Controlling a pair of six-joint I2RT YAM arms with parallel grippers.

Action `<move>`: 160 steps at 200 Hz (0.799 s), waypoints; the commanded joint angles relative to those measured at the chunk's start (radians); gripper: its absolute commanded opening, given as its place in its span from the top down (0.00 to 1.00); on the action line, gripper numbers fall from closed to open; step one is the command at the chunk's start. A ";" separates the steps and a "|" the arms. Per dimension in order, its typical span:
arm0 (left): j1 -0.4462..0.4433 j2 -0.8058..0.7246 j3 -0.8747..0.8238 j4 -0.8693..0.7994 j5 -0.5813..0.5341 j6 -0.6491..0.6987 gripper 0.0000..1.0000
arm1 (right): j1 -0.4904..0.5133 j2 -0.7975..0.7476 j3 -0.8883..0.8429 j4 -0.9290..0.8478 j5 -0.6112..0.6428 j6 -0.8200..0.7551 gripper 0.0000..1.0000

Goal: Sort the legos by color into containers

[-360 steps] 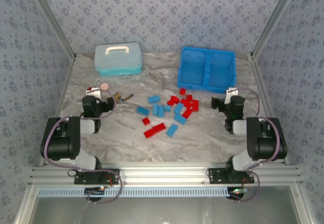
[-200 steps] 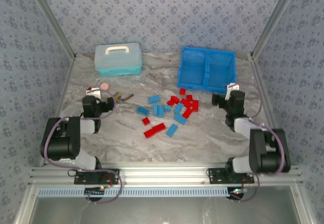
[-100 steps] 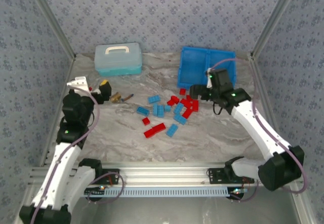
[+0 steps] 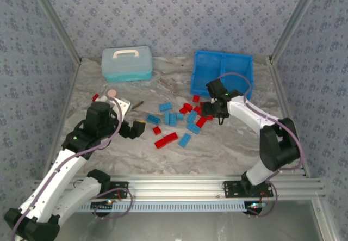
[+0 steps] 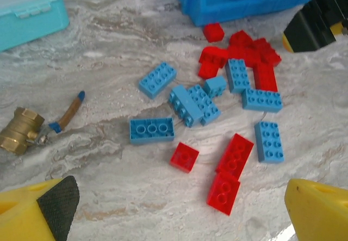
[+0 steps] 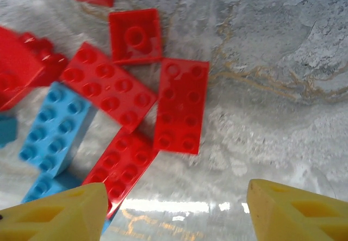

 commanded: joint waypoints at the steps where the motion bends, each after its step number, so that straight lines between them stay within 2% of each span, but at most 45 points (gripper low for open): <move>1: -0.004 -0.006 0.002 0.001 0.015 0.035 0.01 | -0.028 0.053 -0.006 0.078 -0.021 -0.005 0.34; 30: -0.005 -0.014 -0.011 -0.009 0.005 0.044 0.01 | -0.051 0.132 0.046 0.082 -0.047 -0.018 0.45; 86: -0.005 -0.015 -0.014 -0.006 -0.010 0.052 0.01 | -0.055 0.213 0.062 0.091 -0.050 -0.020 0.48; 125: -0.005 -0.014 -0.016 -0.014 -0.019 0.062 0.01 | -0.049 0.216 0.007 0.108 -0.075 -0.010 0.40; 160: -0.005 -0.014 -0.016 -0.014 -0.010 0.059 0.01 | -0.048 0.223 -0.014 0.113 -0.066 -0.009 0.52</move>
